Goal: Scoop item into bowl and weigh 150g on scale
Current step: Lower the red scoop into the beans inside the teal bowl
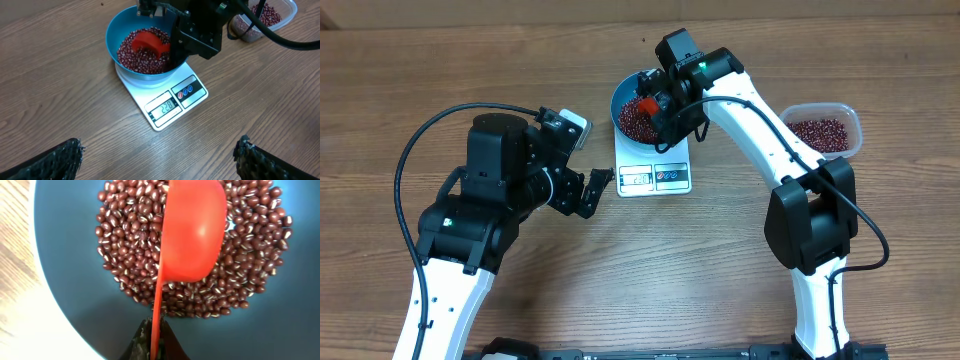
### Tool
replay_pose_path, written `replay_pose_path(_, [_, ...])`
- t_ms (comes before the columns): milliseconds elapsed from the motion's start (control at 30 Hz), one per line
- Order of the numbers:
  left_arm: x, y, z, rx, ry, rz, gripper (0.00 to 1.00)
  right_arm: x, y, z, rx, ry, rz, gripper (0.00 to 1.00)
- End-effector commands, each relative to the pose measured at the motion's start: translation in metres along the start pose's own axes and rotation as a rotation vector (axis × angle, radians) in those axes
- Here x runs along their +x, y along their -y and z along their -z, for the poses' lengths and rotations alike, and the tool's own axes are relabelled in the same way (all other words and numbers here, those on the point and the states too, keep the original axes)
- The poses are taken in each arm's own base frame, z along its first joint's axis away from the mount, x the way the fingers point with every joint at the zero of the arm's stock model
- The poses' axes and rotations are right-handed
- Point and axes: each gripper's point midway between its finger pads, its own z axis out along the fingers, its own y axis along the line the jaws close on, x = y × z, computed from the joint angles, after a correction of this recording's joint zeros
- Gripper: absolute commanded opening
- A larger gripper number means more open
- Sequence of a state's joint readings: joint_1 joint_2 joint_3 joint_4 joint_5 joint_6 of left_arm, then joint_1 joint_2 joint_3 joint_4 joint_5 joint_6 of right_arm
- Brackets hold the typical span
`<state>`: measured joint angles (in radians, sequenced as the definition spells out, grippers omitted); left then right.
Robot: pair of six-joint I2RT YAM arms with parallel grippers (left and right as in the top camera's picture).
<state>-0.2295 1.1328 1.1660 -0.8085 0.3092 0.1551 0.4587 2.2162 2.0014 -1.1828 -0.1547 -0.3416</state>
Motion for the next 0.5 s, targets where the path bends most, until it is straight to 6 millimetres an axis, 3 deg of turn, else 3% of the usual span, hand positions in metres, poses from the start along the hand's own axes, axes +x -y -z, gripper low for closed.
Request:
replay_pose_path(0, [-0.008, 0.002, 0.006, -0.002, 0.023, 0.006, 1.0, -0.001, -0.012, -0.004, -0.057, 0.003, 0.011, 0.04])
replay_pose_path(300, [-0.008, 0.002, 0.006, -0.002, 0.023, 0.006, 1.0, -0.003, -0.02, -0.002, -0.122, 0.023, 0.025, 0.04])
replay_pose_path(467, [-0.008, 0.002, 0.006, -0.002, 0.023, 0.006, 1.0, -0.015, -0.01, 0.02, -0.186, 0.096, -0.014, 0.04])
